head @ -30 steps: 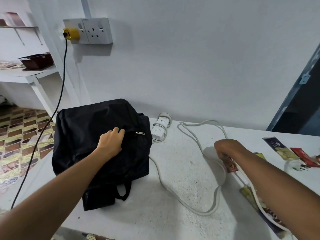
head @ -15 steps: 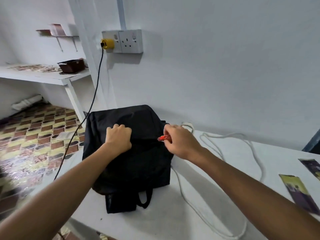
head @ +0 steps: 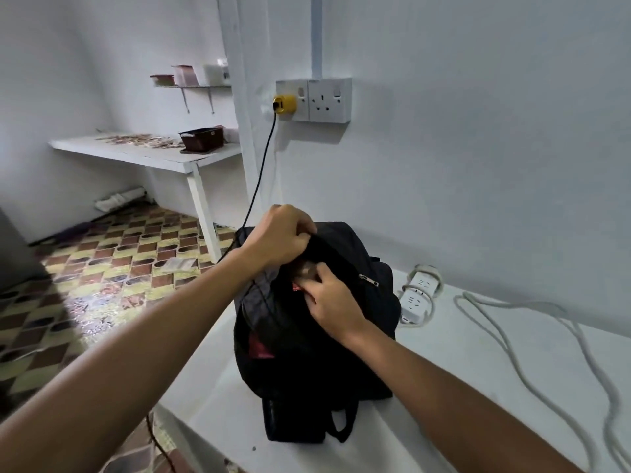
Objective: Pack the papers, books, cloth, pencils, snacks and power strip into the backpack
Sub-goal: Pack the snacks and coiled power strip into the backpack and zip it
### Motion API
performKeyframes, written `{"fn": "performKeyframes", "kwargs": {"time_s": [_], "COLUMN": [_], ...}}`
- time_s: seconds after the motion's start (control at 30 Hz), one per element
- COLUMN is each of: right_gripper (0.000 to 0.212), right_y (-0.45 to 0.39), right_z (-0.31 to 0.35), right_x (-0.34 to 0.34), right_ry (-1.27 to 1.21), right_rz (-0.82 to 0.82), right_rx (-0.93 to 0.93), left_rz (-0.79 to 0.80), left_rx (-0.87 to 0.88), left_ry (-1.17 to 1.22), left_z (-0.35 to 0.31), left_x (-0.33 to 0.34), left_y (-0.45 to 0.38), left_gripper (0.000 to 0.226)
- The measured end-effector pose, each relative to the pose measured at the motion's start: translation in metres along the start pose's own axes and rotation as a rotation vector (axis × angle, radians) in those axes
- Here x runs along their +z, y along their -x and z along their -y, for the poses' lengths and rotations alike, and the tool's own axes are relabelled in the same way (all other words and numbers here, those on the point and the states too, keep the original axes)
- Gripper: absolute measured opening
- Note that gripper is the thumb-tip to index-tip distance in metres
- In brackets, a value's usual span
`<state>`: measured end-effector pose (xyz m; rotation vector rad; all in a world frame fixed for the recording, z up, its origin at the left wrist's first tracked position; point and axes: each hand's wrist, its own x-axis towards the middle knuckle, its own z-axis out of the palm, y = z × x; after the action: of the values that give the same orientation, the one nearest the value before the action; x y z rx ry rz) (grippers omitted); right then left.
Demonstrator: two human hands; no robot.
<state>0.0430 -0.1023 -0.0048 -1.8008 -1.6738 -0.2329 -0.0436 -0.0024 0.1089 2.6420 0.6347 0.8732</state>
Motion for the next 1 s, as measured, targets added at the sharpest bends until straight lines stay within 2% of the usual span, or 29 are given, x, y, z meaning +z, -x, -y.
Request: {"fn": "performKeyframes", "kwargs": {"time_s": [0.23,0.37,0.47,0.7,0.83,1.0], "right_gripper": [0.014,0.017,0.029,0.023,0.020,0.030], "right_y": [-0.033,-0.043,-0.044,-0.042,-0.014,0.041], "right_z": [-0.007,-0.022,-0.015,-0.004,-0.006,-0.020], "right_x": [0.022,0.025,0.023,0.009,-0.016,-0.057], "right_ry": [-0.019,0.258,0.381,0.214,0.057,-0.003], "right_rz": [0.172,0.290,0.333,0.394,0.375,0.312], "right_rx": [-0.056,-0.146,-0.066,0.100,0.056,0.127], "left_rz": [0.029,0.050,0.077,0.222,0.315,0.289], "left_rx": [-0.013,0.001,0.025,0.098,0.070,0.083], "left_ry": [0.085,0.108,0.113,0.012,-0.115,-0.367], "left_z": [0.005,0.011,0.014,0.028,0.031,0.021], "left_x": [-0.005,-0.008,-0.007,0.012,0.038,0.082], "left_y": [-0.002,-0.002,-0.002,-0.001,0.006,0.027], "left_gripper": [0.020,0.020,0.022,0.018,0.014,0.025]}}
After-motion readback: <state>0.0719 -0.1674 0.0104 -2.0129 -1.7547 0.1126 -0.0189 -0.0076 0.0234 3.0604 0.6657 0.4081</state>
